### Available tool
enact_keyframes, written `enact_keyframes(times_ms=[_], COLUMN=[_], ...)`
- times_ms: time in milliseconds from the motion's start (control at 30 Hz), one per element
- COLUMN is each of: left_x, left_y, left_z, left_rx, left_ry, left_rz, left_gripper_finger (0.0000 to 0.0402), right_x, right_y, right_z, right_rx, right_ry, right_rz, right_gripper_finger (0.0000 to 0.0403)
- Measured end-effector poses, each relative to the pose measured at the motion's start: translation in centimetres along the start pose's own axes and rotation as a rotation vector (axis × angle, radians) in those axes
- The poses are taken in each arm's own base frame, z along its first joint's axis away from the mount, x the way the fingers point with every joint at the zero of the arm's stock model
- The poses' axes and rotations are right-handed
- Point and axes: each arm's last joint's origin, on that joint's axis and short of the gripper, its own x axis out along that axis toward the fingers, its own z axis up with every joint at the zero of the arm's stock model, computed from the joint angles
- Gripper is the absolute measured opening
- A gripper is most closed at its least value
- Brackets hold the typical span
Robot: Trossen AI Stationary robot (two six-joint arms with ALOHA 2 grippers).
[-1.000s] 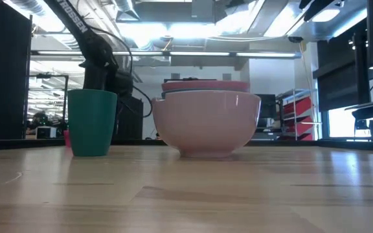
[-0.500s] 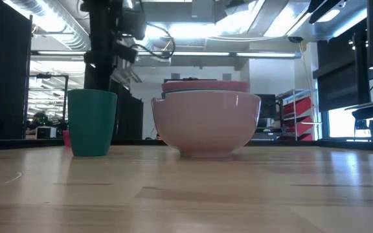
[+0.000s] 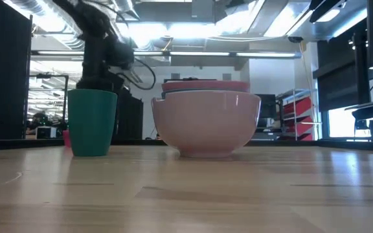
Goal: Nest bowls inside each other
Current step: Stack the red bowl into the pink bowl
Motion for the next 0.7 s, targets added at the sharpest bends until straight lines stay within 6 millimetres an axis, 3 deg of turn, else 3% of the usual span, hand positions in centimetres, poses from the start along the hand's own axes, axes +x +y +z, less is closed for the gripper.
enact_keyframes(times_ms=[400,600,700], left_x=[4.8,7.0,8.3], left_y=[-0.2,-0.1,0.0], left_z=[1.3,2.0,2.1], left_rx=[0.027,0.042,0.053], left_ry=[0.09,0.132,0.175], left_rz=[-0.014,-0.022,-0.038], left_gripper_finger=[0.0175,0.0167,0.0117], right_x=[0.0,0.0,0.0], right_y=[0.1,0.1,0.1], right_z=[0.0,0.0,0.0], right_rx=[0.089,0.094,0.093], right_ry=[0.013,0.013,0.014], right_rz=[0.021,0.021,0.02], right_gripper_finger=[0.0232,0.0232,0.0232])
